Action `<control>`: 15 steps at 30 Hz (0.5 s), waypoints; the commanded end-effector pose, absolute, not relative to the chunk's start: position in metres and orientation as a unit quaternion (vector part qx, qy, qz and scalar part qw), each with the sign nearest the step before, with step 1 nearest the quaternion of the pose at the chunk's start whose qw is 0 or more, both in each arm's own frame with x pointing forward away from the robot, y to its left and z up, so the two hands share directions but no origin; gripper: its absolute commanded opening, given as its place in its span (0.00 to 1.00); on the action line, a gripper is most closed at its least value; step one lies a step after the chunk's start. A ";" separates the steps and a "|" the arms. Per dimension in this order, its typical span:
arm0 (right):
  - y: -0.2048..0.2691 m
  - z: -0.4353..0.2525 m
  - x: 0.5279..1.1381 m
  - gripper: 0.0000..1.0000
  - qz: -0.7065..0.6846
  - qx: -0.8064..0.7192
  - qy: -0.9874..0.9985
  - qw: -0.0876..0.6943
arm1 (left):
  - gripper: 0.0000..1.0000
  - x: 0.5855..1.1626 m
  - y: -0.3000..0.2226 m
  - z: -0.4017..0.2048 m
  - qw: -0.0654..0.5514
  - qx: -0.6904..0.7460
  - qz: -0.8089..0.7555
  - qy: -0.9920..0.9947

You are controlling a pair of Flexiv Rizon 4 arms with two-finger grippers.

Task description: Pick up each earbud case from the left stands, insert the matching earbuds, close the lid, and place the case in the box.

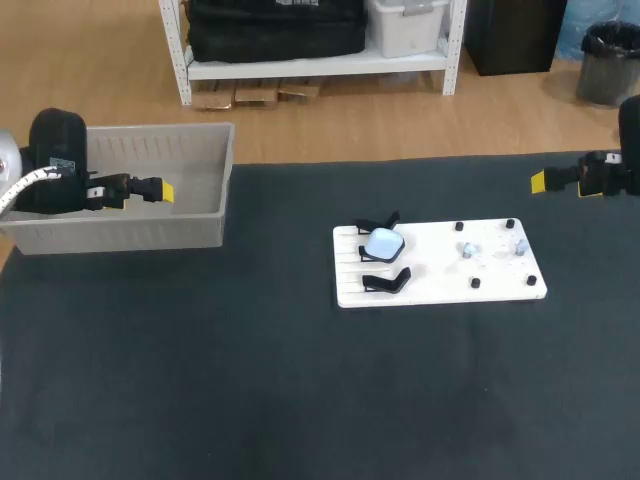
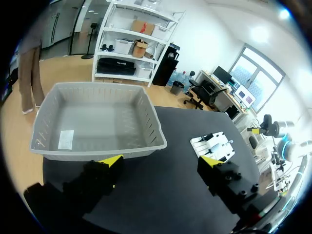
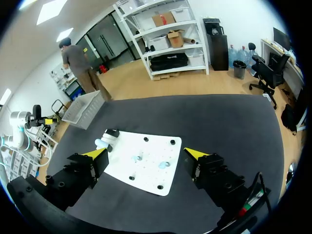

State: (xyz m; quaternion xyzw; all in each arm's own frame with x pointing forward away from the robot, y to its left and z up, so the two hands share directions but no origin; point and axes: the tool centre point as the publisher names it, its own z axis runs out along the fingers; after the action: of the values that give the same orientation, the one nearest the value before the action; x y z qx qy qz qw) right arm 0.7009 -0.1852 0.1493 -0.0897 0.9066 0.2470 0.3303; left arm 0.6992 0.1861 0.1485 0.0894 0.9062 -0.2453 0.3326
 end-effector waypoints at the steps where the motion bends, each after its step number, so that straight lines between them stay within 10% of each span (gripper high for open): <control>1: -0.186 0.150 0.701 1.00 0.247 -0.090 0.907 0.330 | 1.00 0.700 0.185 0.150 0.330 0.088 -0.242 0.908; 15: -0.186 0.150 0.701 1.00 0.247 -0.090 0.907 0.330 | 1.00 0.702 0.182 0.151 0.332 0.099 -0.241 0.907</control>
State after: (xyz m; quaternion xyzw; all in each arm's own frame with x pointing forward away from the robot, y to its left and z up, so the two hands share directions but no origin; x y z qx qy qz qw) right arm 0.7009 -0.1852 0.1493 -0.0897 0.9066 0.2470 0.3303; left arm 0.6991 0.1855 0.1488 0.0918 0.9059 -0.2445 0.3333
